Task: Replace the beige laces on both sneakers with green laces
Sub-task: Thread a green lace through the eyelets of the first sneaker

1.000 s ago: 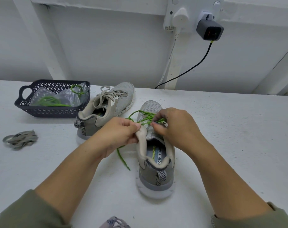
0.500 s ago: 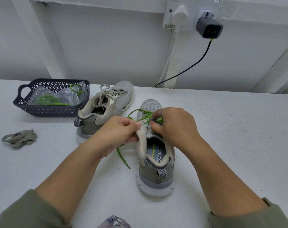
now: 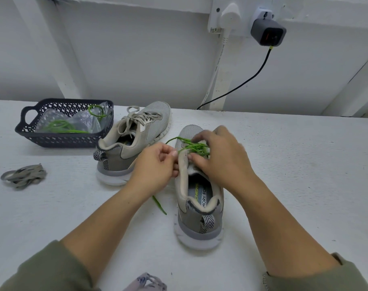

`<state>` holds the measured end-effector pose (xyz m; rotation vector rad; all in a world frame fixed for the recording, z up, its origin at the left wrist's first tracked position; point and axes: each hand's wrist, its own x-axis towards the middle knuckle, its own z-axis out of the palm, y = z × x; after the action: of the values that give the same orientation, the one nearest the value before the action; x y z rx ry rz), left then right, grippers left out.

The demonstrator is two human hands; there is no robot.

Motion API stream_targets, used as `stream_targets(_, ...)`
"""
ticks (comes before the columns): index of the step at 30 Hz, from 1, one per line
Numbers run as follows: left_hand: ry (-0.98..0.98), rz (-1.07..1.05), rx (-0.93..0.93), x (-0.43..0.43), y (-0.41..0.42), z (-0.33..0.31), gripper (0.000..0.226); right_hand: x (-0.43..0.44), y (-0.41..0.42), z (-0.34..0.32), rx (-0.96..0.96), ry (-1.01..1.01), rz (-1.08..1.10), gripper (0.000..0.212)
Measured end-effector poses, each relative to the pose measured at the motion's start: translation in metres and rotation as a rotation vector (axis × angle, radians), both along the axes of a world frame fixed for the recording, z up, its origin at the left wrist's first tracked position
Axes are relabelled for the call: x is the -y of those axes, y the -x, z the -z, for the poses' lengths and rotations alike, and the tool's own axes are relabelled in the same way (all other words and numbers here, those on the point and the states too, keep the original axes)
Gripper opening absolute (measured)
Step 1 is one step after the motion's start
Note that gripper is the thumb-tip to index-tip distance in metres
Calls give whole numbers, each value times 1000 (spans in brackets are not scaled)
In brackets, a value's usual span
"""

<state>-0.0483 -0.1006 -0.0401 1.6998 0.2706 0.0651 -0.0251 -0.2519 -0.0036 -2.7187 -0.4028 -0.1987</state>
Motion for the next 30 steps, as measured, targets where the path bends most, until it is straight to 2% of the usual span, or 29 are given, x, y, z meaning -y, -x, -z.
stream_targets(2, -149, -127, 1, 1, 1, 2, 10, 9, 0, -1, 12, 7, 78, 44)
stream_targets(4, -635, -141, -45, -1, 8, 4, 5, 17, 2, -2, -7, -10, 113, 45)
stream_targets(5, -871, -105, -91, 0, 13, 6, 10, 19, 4, -2, -31, -30, 100, 43)
stream_targets(7, -1097, -34, -123, 5, 21, 8, 21, 19, 8, 1, -90, -111, 51, 37)
stream_targets(8, -1139, -22, -58, 7, 21, 5, 22, 19, 10, 2, -108, -153, 37, 34)
stream_targets(11, -1090, 35, 375, 4, 8, 0, 17, 17, 12, 6, -125, -236, 51, 25)
stream_targets(12, -1101, 50, 471, 1, 4, -2, 9, 17, 12, 6, -123, -249, 60, 23)
stream_targets(13, -1127, 64, 462, -2, 3, -3, 6, 17, 13, 6, -120, -259, 70, 22)
stream_targets(15, -1157, 109, 241, -6, 6, -2, 9, 17, 13, 7, -125, -281, 95, 21)
stream_targets(18, -1236, 189, -262, -6, 15, -1, 8, 17, 14, 8, -143, -306, 129, 21)
stream_targets(19, -1222, 190, -295, -5, 17, -1, 7, 17, 14, 8, -140, -305, 131, 21)
stream_targets(20, -1190, 184, -213, -4, 16, -1, 5, 17, 14, 8, -139, -304, 130, 21)
stream_targets(23, -1012, 93, 292, 0, 7, -5, 12, 16, 14, 9, -147, -304, 134, 21)
stream_targets(24, -993, 85, 346, -1, 6, -8, 8, 15, 14, 9, -151, -305, 139, 21)
stream_targets(25, -996, 72, 311, -3, 6, -9, 5, 15, 14, 9, -156, -310, 144, 20)
stream_targets(26, -1030, 69, 201, -6, 7, -8, 8, 15, 14, 9, -158, -318, 150, 20)
stream_targets(29, -1245, 244, -355, -9, 16, -4, 9, 16, 14, 10, -160, -328, 172, 19)
stream_targets(30, -1274, 284, -455, -8, 19, -5, 8, 15, 14, 11, -162, -329, 175, 19)
